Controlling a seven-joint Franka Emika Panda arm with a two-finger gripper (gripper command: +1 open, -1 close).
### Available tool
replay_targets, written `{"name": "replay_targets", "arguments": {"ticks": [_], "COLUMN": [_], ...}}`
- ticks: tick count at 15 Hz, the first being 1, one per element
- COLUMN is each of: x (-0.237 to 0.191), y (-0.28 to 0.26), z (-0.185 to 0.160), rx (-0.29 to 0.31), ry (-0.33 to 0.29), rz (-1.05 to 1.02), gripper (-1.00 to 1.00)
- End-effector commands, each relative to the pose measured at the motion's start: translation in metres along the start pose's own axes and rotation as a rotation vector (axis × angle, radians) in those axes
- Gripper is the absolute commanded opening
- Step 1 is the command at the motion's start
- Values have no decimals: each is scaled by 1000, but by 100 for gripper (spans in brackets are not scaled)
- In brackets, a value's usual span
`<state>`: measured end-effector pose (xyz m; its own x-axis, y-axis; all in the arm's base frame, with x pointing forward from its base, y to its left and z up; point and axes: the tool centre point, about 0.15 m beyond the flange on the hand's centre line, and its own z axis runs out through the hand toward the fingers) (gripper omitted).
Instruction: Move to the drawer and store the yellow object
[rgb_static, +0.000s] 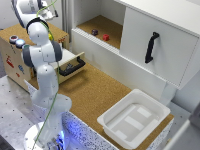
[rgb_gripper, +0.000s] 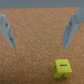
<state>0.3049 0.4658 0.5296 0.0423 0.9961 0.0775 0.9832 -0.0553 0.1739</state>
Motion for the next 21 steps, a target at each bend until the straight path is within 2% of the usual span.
{"name": "replay_targets", "arguments": {"ticks": [1,5,8,12,17,18,21], "x": [-8,-26,-23,-11,-17,-18,-16], "y": [34,48,47,49,59,59,56], "z": [19,59,84,99,110,112,117], "rx": [88,152,193,207,213,210,215], "ry": [-47,-42,-10,9,33,30,40], "rz": [-217,-190,-175,-164,-92,-86,-76], "gripper": [100,100,100,100,100,-100,-100]}}
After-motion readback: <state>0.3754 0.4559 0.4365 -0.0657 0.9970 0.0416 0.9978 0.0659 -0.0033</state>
